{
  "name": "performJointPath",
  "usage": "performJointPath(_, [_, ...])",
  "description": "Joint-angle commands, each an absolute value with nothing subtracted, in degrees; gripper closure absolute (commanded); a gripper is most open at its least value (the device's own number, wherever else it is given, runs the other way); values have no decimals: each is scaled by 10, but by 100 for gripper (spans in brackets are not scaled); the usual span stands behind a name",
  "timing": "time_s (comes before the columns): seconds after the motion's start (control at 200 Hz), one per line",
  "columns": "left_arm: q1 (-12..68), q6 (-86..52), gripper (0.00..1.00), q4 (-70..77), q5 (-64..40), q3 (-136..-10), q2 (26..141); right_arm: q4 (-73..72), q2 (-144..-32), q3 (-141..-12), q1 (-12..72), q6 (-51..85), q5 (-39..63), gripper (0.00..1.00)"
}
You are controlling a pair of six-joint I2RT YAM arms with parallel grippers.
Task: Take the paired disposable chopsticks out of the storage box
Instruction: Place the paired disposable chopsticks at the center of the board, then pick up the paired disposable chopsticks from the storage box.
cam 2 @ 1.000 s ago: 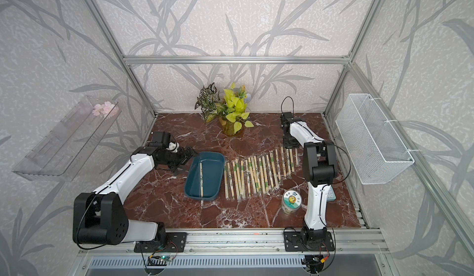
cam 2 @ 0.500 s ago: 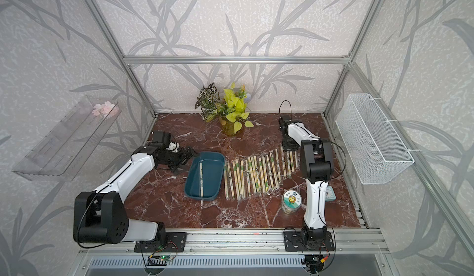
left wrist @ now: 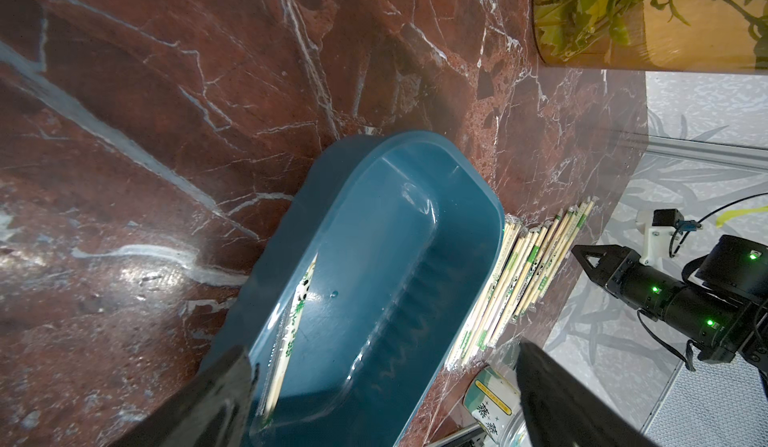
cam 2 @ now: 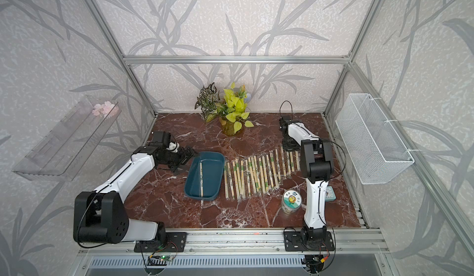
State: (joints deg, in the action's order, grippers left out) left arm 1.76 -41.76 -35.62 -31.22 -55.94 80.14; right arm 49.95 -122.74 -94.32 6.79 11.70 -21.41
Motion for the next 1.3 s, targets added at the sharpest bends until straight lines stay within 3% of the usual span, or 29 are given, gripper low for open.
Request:
performJointPath(0.0, [20,-410,0,-370,-299,-570,800,517,-1176,-954,71,159,-178,79])
performJointPath(0.205, [20,-402,0,-376,-293,-556,792,519,-1115,-952,129,196,-139,78])
performJointPath(0.675, [7,-403,0,-370,-272,-531,784,485,-1014,-937,378,297,-83,72])
performJointPath(1.015, [-72,-395,0,-360,-311,-512,794,452,-1087,-983,541,353,-45,58])
performJointPath(1.3, [-127,-392,0,-352,-332,-492,795,488,-1208,-1085,610,337,-34,53])
